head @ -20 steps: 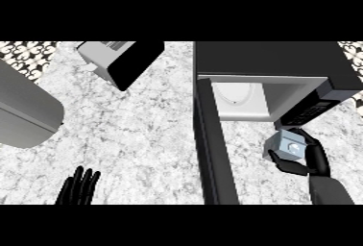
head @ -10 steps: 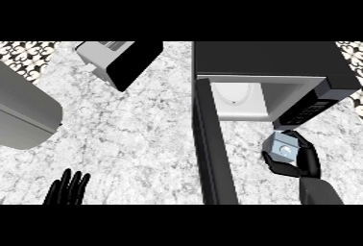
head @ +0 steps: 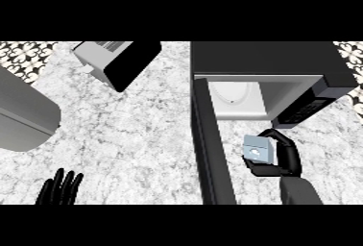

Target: Pick up the milk, place it into the microwave and close the microwave

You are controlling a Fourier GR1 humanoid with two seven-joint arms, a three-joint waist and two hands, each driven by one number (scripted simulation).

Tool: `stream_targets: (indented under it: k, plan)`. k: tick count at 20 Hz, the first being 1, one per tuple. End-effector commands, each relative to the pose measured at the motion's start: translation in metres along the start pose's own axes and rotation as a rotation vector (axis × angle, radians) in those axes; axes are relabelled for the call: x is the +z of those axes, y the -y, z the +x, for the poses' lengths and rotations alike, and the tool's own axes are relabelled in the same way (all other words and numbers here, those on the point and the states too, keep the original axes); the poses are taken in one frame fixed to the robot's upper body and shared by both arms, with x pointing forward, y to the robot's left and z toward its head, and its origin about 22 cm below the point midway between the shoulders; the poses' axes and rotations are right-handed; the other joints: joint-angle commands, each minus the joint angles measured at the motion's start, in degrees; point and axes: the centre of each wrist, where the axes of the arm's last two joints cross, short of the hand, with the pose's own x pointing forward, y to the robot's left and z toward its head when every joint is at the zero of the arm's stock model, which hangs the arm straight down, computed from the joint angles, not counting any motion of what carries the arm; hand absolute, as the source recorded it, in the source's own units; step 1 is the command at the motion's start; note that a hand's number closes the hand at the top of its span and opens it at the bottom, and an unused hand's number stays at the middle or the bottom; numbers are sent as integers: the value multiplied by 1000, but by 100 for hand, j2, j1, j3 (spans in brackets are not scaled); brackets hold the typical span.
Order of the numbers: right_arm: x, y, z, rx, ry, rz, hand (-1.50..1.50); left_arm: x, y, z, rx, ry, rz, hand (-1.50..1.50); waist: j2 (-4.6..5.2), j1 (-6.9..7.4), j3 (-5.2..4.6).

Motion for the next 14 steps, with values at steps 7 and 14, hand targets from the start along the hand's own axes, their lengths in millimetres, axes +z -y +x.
stream_targets:
  k: [7,14]
  plan:
    - [-47,-32,40,93,34,-73,150,-1,-1,-12,-15,-17,5,-150,26,15,29]
    - [-85,-23,59,161,-36,-73,150,1,0,-3,1,-15,15,-150,30,44,31]
